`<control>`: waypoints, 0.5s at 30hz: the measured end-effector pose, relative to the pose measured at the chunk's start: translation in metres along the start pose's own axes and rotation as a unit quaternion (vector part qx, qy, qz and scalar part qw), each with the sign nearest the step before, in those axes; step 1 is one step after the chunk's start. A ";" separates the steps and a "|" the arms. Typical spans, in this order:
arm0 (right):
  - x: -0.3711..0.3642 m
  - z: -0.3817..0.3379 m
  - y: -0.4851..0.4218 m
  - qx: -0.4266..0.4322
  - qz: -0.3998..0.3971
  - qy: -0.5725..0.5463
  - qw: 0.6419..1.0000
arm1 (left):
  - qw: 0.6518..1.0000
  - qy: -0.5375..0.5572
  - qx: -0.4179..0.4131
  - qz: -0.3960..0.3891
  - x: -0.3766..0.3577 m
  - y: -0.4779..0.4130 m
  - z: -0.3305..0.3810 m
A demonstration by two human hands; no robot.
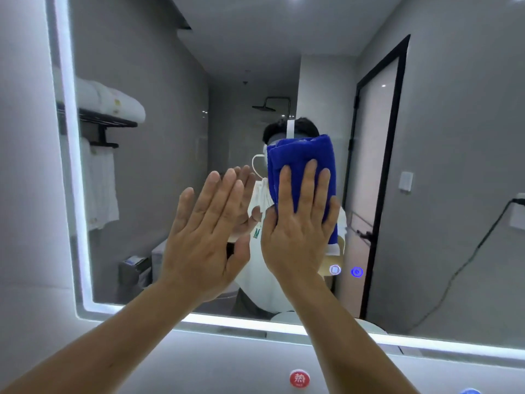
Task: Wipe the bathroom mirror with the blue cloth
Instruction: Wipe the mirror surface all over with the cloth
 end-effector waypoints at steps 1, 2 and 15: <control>-0.005 -0.012 0.002 0.008 -0.005 0.001 1.000 | 1.000 0.002 0.001 -0.001 0.003 0.002 -0.010; -0.010 -0.025 0.004 0.016 -0.009 0.002 1.000 | 1.000 0.001 0.003 -0.002 0.005 0.004 -0.021; -0.064 -0.185 0.021 0.089 -0.021 -0.017 0.996 | 0.997 -0.049 0.047 -0.038 0.029 0.041 -0.171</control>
Point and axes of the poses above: each hand's wrist, its own y-axis away from the middle knuckle, its own x-axis out of the back of the hand, z = x × y, the point moved 8 cm from there along -y, towards the middle knuckle, and after that the axes turned 6 degrees about x, right-handed, at the moved point
